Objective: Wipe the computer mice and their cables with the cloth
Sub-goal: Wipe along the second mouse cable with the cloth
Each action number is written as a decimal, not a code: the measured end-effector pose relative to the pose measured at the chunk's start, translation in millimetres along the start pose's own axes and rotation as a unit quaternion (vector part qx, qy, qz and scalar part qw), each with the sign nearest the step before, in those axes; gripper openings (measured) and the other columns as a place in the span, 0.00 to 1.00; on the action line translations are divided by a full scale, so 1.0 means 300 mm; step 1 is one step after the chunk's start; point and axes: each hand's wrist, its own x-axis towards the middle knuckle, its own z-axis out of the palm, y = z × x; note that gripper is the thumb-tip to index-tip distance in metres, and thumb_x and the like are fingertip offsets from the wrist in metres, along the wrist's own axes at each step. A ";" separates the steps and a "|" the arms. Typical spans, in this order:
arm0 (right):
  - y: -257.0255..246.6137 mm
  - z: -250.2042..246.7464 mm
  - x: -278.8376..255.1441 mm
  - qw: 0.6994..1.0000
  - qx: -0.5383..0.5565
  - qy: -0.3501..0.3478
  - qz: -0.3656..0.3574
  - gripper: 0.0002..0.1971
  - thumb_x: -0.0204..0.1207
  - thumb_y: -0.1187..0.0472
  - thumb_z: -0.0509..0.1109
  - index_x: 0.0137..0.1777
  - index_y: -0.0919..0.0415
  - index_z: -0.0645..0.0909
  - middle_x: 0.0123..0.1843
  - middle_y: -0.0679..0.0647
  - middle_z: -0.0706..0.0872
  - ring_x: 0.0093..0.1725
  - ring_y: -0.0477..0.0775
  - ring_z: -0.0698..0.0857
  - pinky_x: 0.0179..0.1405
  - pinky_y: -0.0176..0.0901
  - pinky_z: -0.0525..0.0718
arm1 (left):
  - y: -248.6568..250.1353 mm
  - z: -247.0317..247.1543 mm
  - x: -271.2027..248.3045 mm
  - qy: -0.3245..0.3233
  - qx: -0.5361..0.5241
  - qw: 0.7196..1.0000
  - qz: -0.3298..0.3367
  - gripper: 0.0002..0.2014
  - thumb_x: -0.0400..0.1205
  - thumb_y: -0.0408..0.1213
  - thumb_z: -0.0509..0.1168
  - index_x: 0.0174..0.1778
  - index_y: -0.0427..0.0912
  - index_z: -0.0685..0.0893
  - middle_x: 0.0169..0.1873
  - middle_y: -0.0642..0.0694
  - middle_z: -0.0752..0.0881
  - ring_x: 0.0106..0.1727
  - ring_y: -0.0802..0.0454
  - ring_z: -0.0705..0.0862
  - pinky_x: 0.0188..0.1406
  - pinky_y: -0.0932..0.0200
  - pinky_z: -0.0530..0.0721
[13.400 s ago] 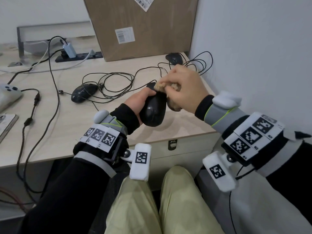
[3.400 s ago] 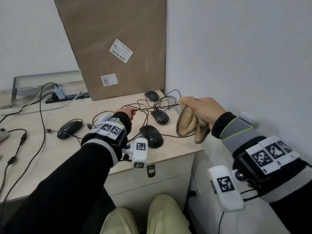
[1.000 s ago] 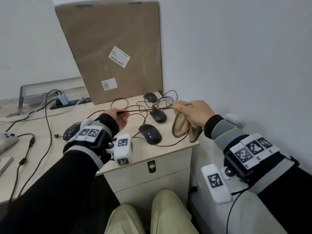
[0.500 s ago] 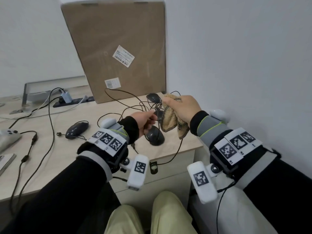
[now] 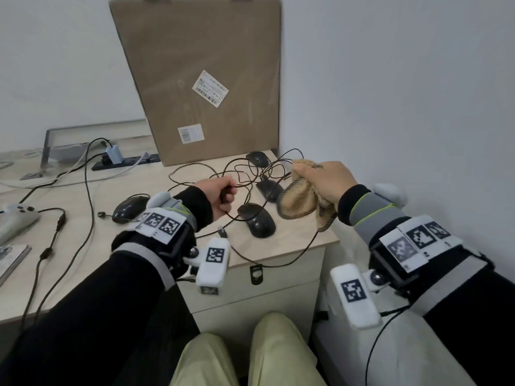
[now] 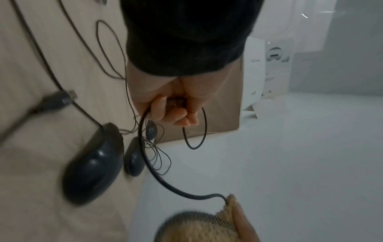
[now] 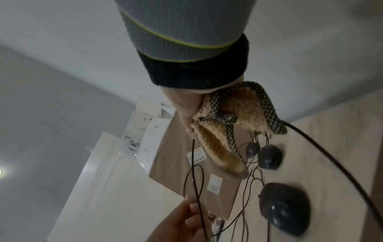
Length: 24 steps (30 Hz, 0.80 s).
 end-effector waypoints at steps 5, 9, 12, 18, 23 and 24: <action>-0.021 0.034 -0.020 0.999 -0.012 -0.030 -0.020 0.25 0.75 0.45 0.67 0.29 0.67 0.86 0.28 0.65 0.88 0.22 0.55 0.84 0.31 0.37 0.83 | -0.017 0.065 -0.037 -0.046 0.093 0.995 0.001 0.21 0.85 0.53 0.56 0.36 0.40 0.80 0.22 0.50 0.80 0.20 0.60 0.69 0.13 0.69 0.59; -0.052 0.095 -0.012 0.998 -0.029 -0.010 -0.060 0.17 0.73 0.47 0.71 0.29 0.58 0.83 0.32 0.56 0.86 0.36 0.55 0.84 0.43 0.45 0.82 | -0.035 0.130 -0.045 -0.131 0.132 0.982 0.017 0.16 0.85 0.46 0.58 0.38 0.38 0.79 0.30 0.47 0.79 0.24 0.58 0.67 0.12 0.69 0.59; -0.054 0.102 -0.013 0.997 -0.026 -0.027 -0.060 0.19 0.74 0.47 0.71 0.26 0.57 0.81 0.29 0.54 0.83 0.33 0.54 0.82 0.41 0.43 0.80 | -0.039 0.114 -0.032 -0.130 0.100 0.986 0.024 0.15 0.88 0.38 0.54 0.37 0.40 0.77 0.25 0.50 0.75 0.19 0.60 0.69 0.13 0.70 0.62; -0.038 0.051 -0.032 0.998 0.054 -0.038 0.021 0.28 0.68 0.38 0.69 0.38 0.68 0.87 0.33 0.65 0.90 0.25 0.62 0.86 0.20 0.48 0.85 | -0.006 -0.003 0.012 0.025 0.043 0.999 0.017 0.17 0.89 0.41 0.49 0.33 0.47 0.72 0.10 0.54 0.69 0.13 0.63 0.71 0.18 0.73 0.67; -0.064 -0.021 -0.036 0.993 0.114 0.019 0.013 0.28 0.72 0.41 0.68 0.32 0.70 0.87 0.30 0.70 0.88 0.21 0.67 0.81 0.22 0.64 0.86 | -0.010 -0.110 0.063 0.125 0.056 0.990 -0.015 0.18 0.89 0.42 0.47 0.33 0.48 0.71 0.08 0.55 0.66 0.19 0.60 0.63 0.18 0.69 0.62; -0.063 -0.020 -0.028 0.993 0.113 0.025 0.011 0.28 0.72 0.41 0.68 0.31 0.70 0.87 0.30 0.69 0.88 0.21 0.67 0.82 0.22 0.61 0.86 | -0.012 -0.115 0.065 0.137 0.057 0.989 -0.020 0.18 0.89 0.41 0.46 0.33 0.48 0.70 0.07 0.55 0.66 0.18 0.59 0.62 0.19 0.68 0.62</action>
